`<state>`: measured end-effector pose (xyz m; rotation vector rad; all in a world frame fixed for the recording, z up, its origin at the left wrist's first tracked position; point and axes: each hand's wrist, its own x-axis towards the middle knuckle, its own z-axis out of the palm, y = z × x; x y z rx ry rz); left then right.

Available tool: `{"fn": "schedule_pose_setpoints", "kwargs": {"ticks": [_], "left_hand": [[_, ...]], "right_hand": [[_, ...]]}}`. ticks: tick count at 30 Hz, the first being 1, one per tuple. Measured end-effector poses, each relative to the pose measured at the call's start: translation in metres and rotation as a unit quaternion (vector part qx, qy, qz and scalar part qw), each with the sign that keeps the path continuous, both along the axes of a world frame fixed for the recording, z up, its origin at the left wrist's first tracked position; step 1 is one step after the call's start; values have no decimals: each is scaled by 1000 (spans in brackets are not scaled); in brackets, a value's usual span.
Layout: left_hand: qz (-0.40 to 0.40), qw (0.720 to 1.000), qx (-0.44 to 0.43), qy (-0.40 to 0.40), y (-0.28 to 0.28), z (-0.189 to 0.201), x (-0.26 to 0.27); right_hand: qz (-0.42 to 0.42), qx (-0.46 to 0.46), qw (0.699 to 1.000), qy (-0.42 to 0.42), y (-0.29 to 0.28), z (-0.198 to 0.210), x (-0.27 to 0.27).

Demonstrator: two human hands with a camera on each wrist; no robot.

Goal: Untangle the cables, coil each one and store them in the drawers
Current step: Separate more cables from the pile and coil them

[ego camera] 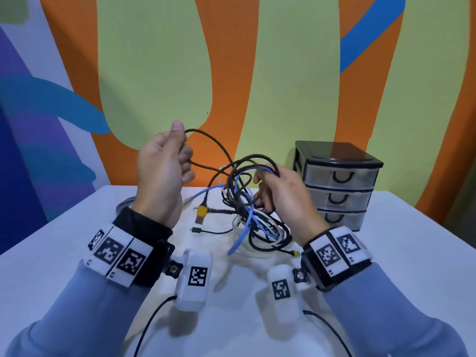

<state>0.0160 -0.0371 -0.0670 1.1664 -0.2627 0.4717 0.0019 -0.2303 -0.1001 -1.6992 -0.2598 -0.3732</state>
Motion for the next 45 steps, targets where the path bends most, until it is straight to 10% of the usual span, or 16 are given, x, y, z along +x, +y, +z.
{"fn": "schedule_pose_setpoints", "kwargs": {"ticks": [11,18,21,27,32,37,45], "left_hand": [[25,989,-145,-13,30,0,13],[66,964,250,71,17,-12,11],[155,911,379,-52,6,-9,-2],[1,859,510,-48,-19,-19,-14],[-41,851,522,-39,-20,-22,-16],[-48,906,420,-33,-20,-20,-13],[175,914,352,-103,-19,-23,-7]], "right_hand": [[19,227,963,145,-10,3,-3],[-12,261,951,168,-14,-6,4],[-17,231,957,176,-11,-7,4],[-40,240,951,192,-2,-13,10],[-51,310,931,186,-4,-10,9],[-43,317,918,233,-7,-13,12],[-3,339,910,240,-11,-15,11]]}}
